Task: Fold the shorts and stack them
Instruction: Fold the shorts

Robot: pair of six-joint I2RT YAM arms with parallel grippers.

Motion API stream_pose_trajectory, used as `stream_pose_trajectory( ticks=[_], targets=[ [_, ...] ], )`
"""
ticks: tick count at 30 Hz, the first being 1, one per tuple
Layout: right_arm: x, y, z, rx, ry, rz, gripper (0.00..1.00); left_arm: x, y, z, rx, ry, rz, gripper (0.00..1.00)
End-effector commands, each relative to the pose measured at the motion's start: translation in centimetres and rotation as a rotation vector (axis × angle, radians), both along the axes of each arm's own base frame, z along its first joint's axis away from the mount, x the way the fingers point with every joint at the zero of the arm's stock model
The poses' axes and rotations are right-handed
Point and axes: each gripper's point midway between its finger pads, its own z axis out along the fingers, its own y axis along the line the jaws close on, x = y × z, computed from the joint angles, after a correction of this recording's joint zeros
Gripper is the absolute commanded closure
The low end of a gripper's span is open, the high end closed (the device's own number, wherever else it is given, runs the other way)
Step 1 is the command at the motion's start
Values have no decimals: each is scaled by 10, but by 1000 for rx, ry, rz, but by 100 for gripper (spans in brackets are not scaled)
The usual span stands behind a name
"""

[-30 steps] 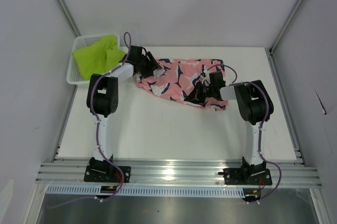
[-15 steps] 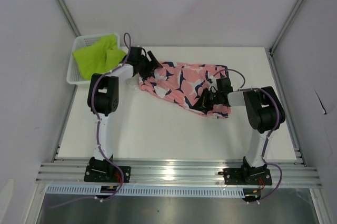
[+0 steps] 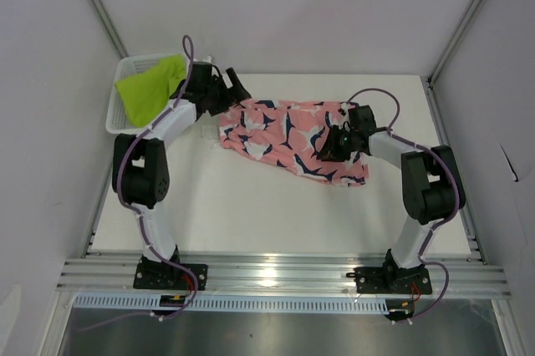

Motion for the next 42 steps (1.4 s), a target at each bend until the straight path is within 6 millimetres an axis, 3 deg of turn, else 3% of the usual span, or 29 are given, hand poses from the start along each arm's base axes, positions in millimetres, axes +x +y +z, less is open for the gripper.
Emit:
stream_pose_trajectory(
  ticks=[1, 3, 6, 12, 17, 18, 20, 21, 22, 25, 26, 28, 29, 32, 42],
  targets=[
    [24, -25, 27, -122, -102, -42, 72, -16, 23, 23, 123, -35, 29, 1],
    [34, -35, 32, -159, -130, -72, 67, -18, 33, 21, 166, -40, 53, 2],
    [54, -51, 42, -199, -163, -127, 65, -22, 41, -5, 171, 2, 61, 4],
    [100, -105, 65, -271, -223, -270, 58, -10, 64, -31, 178, -11, 95, 19],
    [135, -135, 63, -293, -242, -334, 54, 3, 77, -48, 200, -26, 95, 14],
    [144, -135, 67, -288, -258, -337, 54, 6, 78, -47, 202, -39, 94, 12],
    [155, -135, 50, -285, -235, -330, 53, 8, 81, -51, 204, -43, 88, 11],
    [166, -135, 55, -281, -253, -334, 53, 12, 81, -50, 201, -59, 86, 11],
    [169, -134, 38, -287, -221, -327, 52, 13, 84, -51, 199, -58, 90, 11],
    [188, -133, 36, -278, -237, -327, 52, 18, 85, -51, 186, -80, 80, 11],
    [192, -132, 24, -275, -223, -320, 52, 19, 84, -51, 181, -88, 70, 11],
    [204, -129, 28, -262, -245, -308, 52, 21, 83, -51, 170, -99, 59, 11],
    [207, -130, 18, -265, -233, -305, 52, 29, 81, -43, 153, -146, 49, 11],
    [213, -131, 11, -265, -232, -304, 51, 33, 78, -46, 144, -152, 37, 11],
    [232, -131, 3, -244, -260, -294, 52, 42, 75, -55, 141, -119, 15, 21]
  ],
)
